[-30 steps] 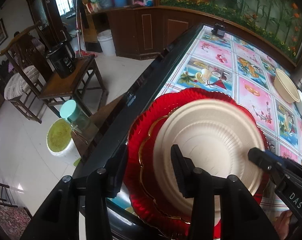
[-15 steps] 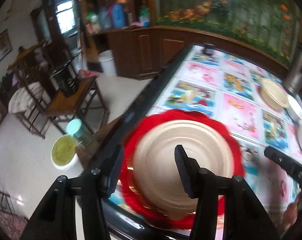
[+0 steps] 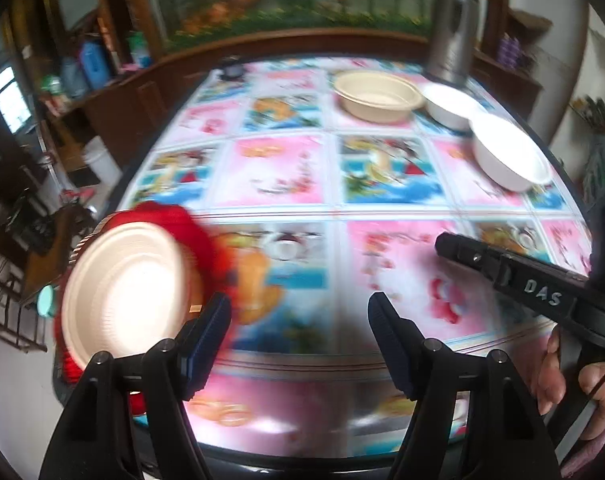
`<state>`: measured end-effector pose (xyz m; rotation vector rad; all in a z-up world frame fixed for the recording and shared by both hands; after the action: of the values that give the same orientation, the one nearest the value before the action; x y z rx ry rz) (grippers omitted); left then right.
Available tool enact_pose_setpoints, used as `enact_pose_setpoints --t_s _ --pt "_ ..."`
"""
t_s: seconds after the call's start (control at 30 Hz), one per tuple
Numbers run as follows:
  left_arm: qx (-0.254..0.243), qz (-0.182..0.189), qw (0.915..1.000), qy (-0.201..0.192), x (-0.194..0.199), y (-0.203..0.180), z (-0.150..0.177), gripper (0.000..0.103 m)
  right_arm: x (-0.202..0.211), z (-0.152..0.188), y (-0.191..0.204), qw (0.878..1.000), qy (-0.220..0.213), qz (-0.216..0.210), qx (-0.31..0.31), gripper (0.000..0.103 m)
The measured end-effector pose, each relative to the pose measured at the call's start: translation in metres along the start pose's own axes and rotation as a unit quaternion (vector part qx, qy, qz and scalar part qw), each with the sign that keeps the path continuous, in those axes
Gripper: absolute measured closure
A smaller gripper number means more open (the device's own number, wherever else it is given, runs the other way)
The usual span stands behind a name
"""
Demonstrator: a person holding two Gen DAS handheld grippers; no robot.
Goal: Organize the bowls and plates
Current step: 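Lower the beige bowl onto the red plates and open both tools, then move both tools toward the white foam plates beside the thermos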
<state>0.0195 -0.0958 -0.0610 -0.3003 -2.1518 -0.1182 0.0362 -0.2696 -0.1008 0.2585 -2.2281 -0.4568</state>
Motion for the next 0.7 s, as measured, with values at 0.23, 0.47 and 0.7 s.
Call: enact_pose_setpoints --t_s 0.23,0.47,0.7 --pt "-0.018 0.006 0.9997 0.012 -0.011 -0.047 -0.013 0.032 0.055 0.005 -0.063 0.997 -0.046 0.025 -0.049 0.085" --pt "-0.04 0.014 0.9989 0.02 -0.024 -0.089 -0.039 0.032 0.102 0.002 -0.127 0.989 -0.083 0.059 -0.104 0.085" --pt "-0.025 0.033 0.999 0.016 -0.043 -0.124 -0.088 0.032 0.139 -0.017 -0.177 0.978 -0.123 0.097 -0.137 0.085"
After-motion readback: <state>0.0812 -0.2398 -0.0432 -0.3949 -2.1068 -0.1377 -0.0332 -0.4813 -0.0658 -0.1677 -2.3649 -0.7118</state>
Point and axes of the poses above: each gripper's, at about its wrist camera, not at the fingertips, and x roughly against the way its jaws point, y to its left, z to its underside, the point moved 3 cm from there along -x, roughly the way its jaws point, and after that the axes turned 9 degrees about x, right-handed, at the moved point
